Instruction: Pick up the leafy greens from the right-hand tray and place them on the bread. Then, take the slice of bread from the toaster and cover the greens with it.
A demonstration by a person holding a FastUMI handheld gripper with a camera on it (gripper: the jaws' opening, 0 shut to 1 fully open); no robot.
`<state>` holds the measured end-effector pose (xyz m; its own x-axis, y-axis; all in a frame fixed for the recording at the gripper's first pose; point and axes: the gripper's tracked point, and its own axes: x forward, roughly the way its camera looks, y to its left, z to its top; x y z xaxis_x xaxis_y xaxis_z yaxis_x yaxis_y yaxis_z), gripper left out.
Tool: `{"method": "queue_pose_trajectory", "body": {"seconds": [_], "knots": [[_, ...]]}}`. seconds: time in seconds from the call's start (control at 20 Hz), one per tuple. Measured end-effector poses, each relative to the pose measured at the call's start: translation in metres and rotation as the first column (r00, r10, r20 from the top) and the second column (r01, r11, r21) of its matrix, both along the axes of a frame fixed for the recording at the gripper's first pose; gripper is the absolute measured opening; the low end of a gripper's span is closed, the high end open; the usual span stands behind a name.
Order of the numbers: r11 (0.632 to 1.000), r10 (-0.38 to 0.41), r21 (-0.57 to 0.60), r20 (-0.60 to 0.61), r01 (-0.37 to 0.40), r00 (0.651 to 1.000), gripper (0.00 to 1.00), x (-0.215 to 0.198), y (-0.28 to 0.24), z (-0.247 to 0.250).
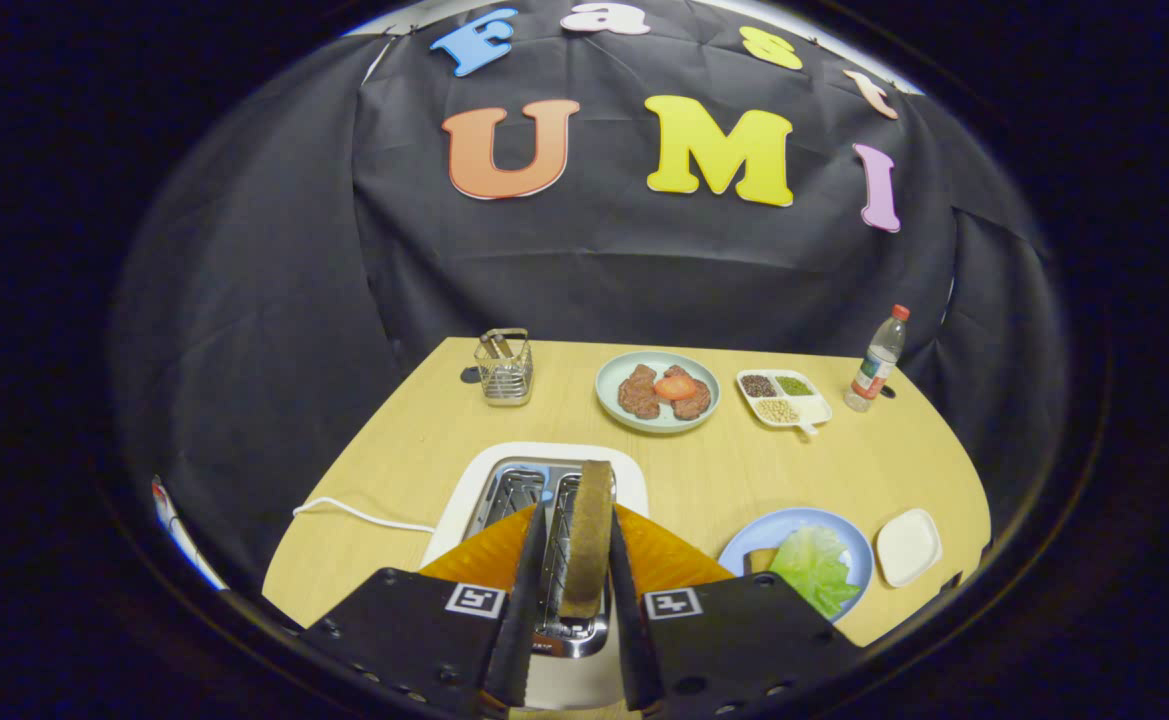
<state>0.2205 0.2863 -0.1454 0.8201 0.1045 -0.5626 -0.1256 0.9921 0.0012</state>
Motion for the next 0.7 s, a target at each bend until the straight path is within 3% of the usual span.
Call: {"method": "queue_pose_trajectory", "body": {"seconds": [0.05, 0.1, 0.2, 0.7], "knots": [[1.000, -0.008, 0.001, 0.000, 0.008, 1.000, 0.36, -0.001, 0.000, -0.001], [1.000, -0.013, 0.002, 0.000, 0.013, 1.000, 0.36, 0.003, -0.002, -0.002], [0.999, -0.028, 0.037, -0.011, 0.029, 1.000, 0.03, 0.005, -0.003, -0.007], [0.997, 0.021, 0.073, 0.100, -0.028, 0.995, 0.03, -0.023, 0.004, 0.070]]}}
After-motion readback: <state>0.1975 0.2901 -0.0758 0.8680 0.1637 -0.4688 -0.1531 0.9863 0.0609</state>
